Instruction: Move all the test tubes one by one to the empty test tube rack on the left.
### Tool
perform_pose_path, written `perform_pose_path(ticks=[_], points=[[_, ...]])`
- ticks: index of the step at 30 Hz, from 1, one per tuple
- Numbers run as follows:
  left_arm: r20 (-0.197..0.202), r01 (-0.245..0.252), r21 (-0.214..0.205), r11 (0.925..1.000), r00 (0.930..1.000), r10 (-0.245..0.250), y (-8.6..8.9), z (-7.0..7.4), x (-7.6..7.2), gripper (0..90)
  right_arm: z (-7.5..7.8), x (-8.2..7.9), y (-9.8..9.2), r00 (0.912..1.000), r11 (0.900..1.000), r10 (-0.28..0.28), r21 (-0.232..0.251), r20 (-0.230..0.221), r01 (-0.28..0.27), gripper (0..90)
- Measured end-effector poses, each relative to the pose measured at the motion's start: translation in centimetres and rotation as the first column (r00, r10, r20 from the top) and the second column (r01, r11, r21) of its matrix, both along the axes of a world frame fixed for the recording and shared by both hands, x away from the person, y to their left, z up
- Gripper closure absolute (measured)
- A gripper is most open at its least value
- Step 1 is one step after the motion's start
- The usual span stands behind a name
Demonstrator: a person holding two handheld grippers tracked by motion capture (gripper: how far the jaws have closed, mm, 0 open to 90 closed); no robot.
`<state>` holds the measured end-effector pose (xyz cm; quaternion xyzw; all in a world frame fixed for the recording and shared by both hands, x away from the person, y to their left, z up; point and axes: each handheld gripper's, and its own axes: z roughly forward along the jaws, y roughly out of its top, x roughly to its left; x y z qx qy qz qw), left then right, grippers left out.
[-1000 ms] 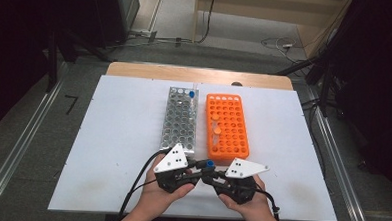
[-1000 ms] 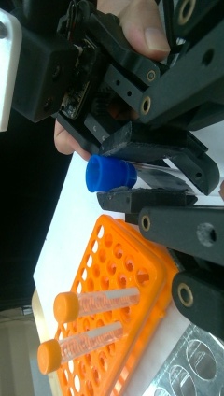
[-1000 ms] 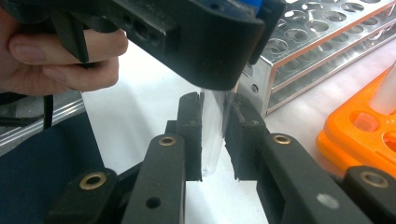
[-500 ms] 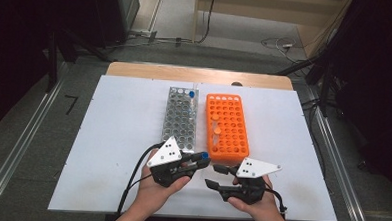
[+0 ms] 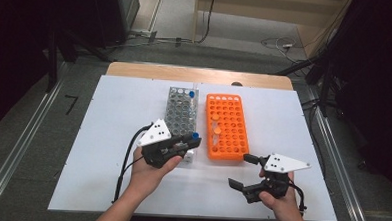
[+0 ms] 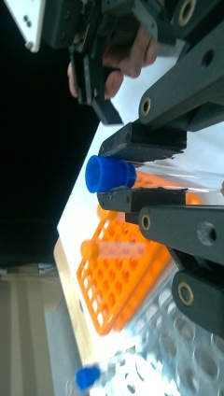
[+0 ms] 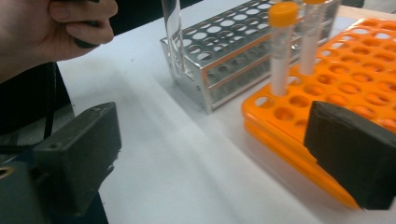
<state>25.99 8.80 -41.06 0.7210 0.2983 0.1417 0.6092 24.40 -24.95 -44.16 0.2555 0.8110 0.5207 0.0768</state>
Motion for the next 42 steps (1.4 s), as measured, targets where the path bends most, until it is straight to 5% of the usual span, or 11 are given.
perform_pose_path(ticks=[10,19,31,42], points=[[0.018,-0.078,-0.007,0.9969,0.9968,0.078,1.5,1.7,3.5,76.5,-0.4,1.2,-2.9,0.9978,0.9977,-0.066,0.011,0.003,0.066,0.0],[0.008,-0.15,-0.007,0.9887,0.9887,0.15,2.0,1.7,7.2,76.4,-1.0,2.0,-4.0,0.9936,0.9937,-0.112,0.004,-0.014,0.112,0.0],[0.025,-0.245,-0.008,0.9694,0.969,0.246,0.5,1.1,11.5,76.5,-1.4,2.3,-4.4,0.991,0.9912,-0.132,0.001,-0.022,0.132,0.0],[0.048,-0.313,0.013,0.9497,0.9489,0.312,-0.3,-0.1,13.3,76.4,-1.6,2.3,-4.5,0.9893,0.9896,-0.144,0.0,-0.026,0.144,0.0]])
